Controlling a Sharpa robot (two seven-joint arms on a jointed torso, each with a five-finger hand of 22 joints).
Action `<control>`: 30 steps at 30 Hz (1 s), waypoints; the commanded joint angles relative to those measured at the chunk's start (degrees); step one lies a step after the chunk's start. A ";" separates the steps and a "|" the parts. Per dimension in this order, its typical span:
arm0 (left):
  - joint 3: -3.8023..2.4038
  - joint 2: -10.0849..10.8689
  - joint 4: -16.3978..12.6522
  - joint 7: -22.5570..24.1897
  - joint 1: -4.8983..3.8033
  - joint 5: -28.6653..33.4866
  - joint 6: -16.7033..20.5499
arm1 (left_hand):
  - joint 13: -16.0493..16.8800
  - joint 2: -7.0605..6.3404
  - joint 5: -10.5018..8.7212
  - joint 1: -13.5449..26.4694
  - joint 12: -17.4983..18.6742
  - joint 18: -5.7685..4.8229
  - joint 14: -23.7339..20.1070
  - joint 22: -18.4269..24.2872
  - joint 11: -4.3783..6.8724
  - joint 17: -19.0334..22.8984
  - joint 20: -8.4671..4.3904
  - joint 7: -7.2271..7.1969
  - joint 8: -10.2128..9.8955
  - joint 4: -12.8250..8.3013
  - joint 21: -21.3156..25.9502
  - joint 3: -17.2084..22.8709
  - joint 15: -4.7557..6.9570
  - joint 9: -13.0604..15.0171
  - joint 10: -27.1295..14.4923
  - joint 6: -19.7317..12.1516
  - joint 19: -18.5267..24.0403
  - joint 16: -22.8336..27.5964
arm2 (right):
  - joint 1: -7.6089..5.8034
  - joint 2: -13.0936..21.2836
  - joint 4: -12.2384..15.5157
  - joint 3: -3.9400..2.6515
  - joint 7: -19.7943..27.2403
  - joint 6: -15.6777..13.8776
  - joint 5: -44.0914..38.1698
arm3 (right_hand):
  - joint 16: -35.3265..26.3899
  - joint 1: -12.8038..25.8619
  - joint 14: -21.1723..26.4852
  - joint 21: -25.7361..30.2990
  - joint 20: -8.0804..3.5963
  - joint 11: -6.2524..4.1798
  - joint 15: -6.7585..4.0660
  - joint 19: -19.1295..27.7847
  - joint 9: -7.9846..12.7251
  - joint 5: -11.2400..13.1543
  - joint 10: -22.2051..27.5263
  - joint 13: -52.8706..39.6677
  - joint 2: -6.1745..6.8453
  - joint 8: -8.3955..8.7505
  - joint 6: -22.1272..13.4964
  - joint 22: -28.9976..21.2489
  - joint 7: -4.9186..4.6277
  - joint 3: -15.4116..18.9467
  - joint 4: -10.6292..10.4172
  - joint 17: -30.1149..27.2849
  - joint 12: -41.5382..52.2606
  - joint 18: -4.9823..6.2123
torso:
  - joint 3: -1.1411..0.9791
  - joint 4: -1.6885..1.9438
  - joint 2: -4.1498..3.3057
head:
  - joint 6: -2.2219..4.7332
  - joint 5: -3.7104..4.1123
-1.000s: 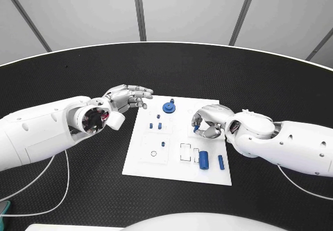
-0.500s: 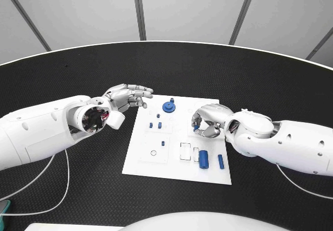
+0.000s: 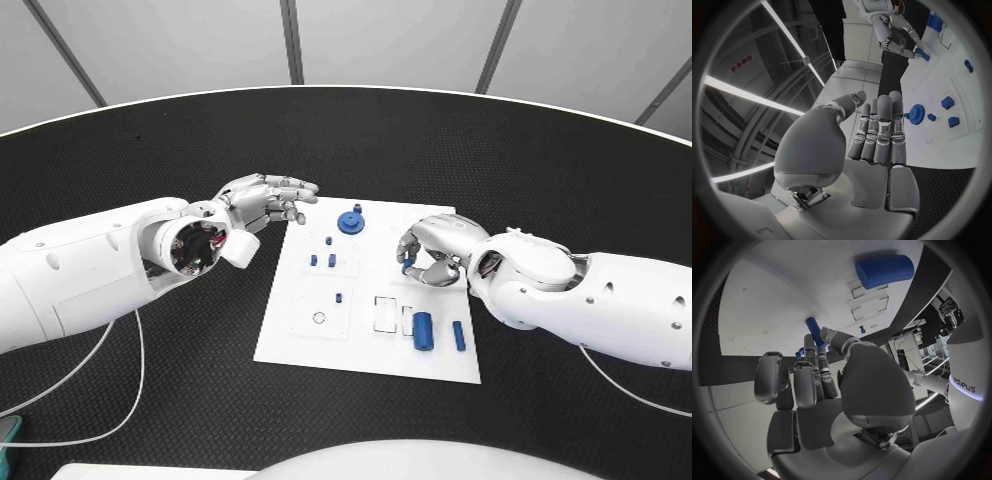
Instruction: Assemble the parts on the task board
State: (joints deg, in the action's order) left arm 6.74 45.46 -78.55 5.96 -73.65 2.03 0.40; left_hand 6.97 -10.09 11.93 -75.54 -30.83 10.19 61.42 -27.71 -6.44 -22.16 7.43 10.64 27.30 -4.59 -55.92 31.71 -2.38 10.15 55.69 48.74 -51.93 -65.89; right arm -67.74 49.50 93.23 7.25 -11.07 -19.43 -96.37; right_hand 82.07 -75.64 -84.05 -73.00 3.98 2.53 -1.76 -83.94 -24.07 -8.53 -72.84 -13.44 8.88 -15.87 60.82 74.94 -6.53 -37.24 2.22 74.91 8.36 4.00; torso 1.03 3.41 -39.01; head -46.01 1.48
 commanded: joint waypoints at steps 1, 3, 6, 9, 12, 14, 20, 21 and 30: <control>0.00 -0.04 0.14 -0.01 0.00 0.00 -0.01 | 0.10 0.74 0.10 0.03 -0.23 0.39 -0.39 0.06 -0.06 0.06 0.06 -0.07 -0.17 -0.01 0.21 -0.30 0.15 -0.04 -0.29 -0.30 -0.19 0.06 | -0.03 1.38 1.55 -0.03 -0.25 -0.33 0.00 | 0.08 -0.25 -3.13 -0.23 -0.53 -0.36 -0.51 -0.99 -1.02 -0.23 -0.81 -0.09 -0.38 -0.20 0.31 0.74 0.08 -0.02 0.37 1.25 0.39 -0.03 | 0.03 -0.04 0.07 | 0.01 0.07; 0.00 -0.07 0.26 -0.02 0.00 0.00 -0.01 | 0.10 0.74 0.10 0.03 -0.23 0.39 -0.39 0.06 -0.06 0.06 0.06 -0.07 -0.17 -0.01 0.21 -0.30 0.15 -0.04 -0.29 -0.30 -0.19 0.06 | -0.13 2.54 3.00 -0.08 -0.51 -0.58 0.12 | 0.08 -0.23 -3.13 -0.36 -0.53 -0.35 -0.51 -1.03 -1.05 -0.24 -0.86 -0.12 -0.35 -0.24 0.36 0.86 0.07 0.01 0.39 1.26 0.39 -0.06 | 0.02 -0.05 0.11 | 0.00 0.06; 0.01 -0.12 0.46 -0.02 0.00 0.00 -0.02 | 0.10 0.74 0.10 0.03 -0.23 0.39 -0.39 0.06 -0.06 0.06 0.06 -0.07 -0.17 -0.01 0.21 -0.30 0.15 -0.04 -0.29 -0.30 -0.19 0.06 | -0.61 3.92 5.02 -0.22 -0.73 -1.04 1.77 | 0.09 -0.18 -3.13 -0.39 -0.54 -0.34 -0.51 -1.05 -1.11 -0.24 -0.92 -0.16 -0.30 -0.29 0.42 0.89 0.06 0.06 0.41 1.27 0.38 -0.07 | 0.00 -0.06 0.11 | 0.16 0.08; 0.01 -0.22 0.66 -0.01 0.01 0.00 -0.07 | 0.10 0.74 0.10 0.03 -0.23 0.39 -0.39 0.06 -0.06 0.06 0.06 -0.07 -0.17 -0.01 0.21 -0.30 0.15 -0.04 -0.29 -0.30 -0.19 0.06 | -1.33 4.77 7.16 -0.33 -0.61 -1.80 3.02 | 0.10 -0.18 -3.14 -0.40 -0.55 -0.35 -0.51 -1.05 -1.13 -0.25 -0.94 -0.17 -0.29 -0.30 0.44 0.90 0.06 0.07 0.42 1.30 0.38 -0.08 | -0.02 -0.08 0.07 | 0.24 0.04; 0.01 -0.39 0.84 0.01 0.01 0.00 -0.17 | 0.10 0.80 0.12 -0.06 -0.27 0.40 -0.41 0.07 -0.06 0.08 0.06 -0.07 -0.16 -0.05 0.22 -0.29 0.16 -0.04 -0.32 -0.31 -0.21 0.05 | -1.78 4.98 9.37 -0.45 -0.23 -2.63 3.60 | 0.13 -0.19 -3.15 -0.41 -0.55 -0.35 -0.52 -1.05 -1.14 -0.28 -0.94 -0.18 -0.28 -0.30 0.44 0.91 0.06 0.07 0.44 1.33 0.36 -0.08 | -0.01 0.00 -0.02 | 0.37 0.00; 0.01 -0.55 0.98 0.02 0.01 0.00 -0.27 | 0.10 0.80 0.12 -0.06 -0.27 0.40 -0.41 0.07 -0.06 0.08 0.06 -0.07 -0.16 -0.05 0.22 -0.29 0.16 -0.04 -0.32 -0.31 -0.21 0.05 | -1.97 4.50 10.75 -0.51 0.18 -3.16 3.84 | 0.15 -0.23 -3.16 -0.44 -0.56 -0.35 -0.52 -1.07 -1.16 -0.34 -0.93 -0.19 -0.25 -0.31 0.43 0.94 0.04 0.07 0.49 1.38 0.34 -0.09 | -0.02 0.05 -0.03 | 0.45 0.00; 0.01 -0.91 1.19 0.06 0.02 0.00 -0.47 | 0.10 0.80 0.12 -0.06 -0.27 0.40 -0.41 0.07 -0.06 0.08 0.06 -0.07 -0.16 -0.05 0.22 -0.29 0.16 -0.04 -0.32 -0.31 -0.21 0.05 | -2.15 -0.02 12.00 -0.58 1.73 -3.61 4.13 | 0.14 -0.27 -3.16 -0.39 -0.57 -0.33 -0.52 -1.06 -1.19 -0.49 -0.92 -0.22 -0.23 -0.30 0.39 0.90 0.00 0.05 0.56 1.35 0.28 -0.08 | 0.03 0.22 -0.23 | 0.51 -0.52; 0.01 -0.94 1.20 0.06 0.02 0.00 -0.49 | 0.10 0.80 0.12 -0.06 -0.27 0.40 -0.41 0.07 -0.06 0.08 0.06 -0.07 -0.16 -0.05 0.22 -0.29 0.16 -0.04 -0.32 -0.31 -0.21 0.05 | -2.13 -1.07 11.81 -0.58 2.06 -3.57 4.14 | 0.13 -0.29 -3.16 -0.31 -0.57 -0.30 -0.51 -1.04 -1.21 -0.58 -0.89 -0.23 -0.25 -0.28 0.35 0.84 -0.03 0.02 0.60 1.33 0.23 -0.06 | 0.06 0.24 -0.24 | 0.47 -0.61; 0.00 -1.58 1.38 0.08 0.02 0.00 -0.63 | 0.10 0.80 0.12 -0.06 -0.27 0.40 -0.41 0.07 -0.06 0.08 0.06 -0.07 -0.16 -0.05 0.22 -0.29 0.16 -0.04 -0.32 -0.31 -0.21 0.05 | -0.35 -8.77 8.80 -0.59 4.50 -2.50 4.20 | 0.13 -0.35 -3.16 0.02 -0.56 -0.14 -0.42 -0.96 -1.29 -0.98 -0.72 -0.30 -0.37 -0.14 0.06 0.58 -0.23 -0.10 0.72 1.32 -0.03 0.00 | 0.16 0.20 -0.24 | 0.33 -1.82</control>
State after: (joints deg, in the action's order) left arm 6.75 43.94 -77.18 6.04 -73.64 2.03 -0.22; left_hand 7.00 -9.83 11.93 -75.80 -30.83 10.19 61.42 -27.72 -6.44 -22.17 7.43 10.64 27.30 -4.59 -55.92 31.71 -2.38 10.16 55.69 48.74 -51.93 -65.89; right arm -68.36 42.51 102.49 6.66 -6.80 -22.09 -92.17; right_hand 82.08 -75.87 -84.06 -73.21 3.78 2.70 -1.76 -84.14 -24.90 -9.22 -73.06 -13.66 8.94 -15.87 60.77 74.93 -6.54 -37.32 2.47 74.95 8.64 4.00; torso 1.14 3.61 -39.20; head -45.58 0.08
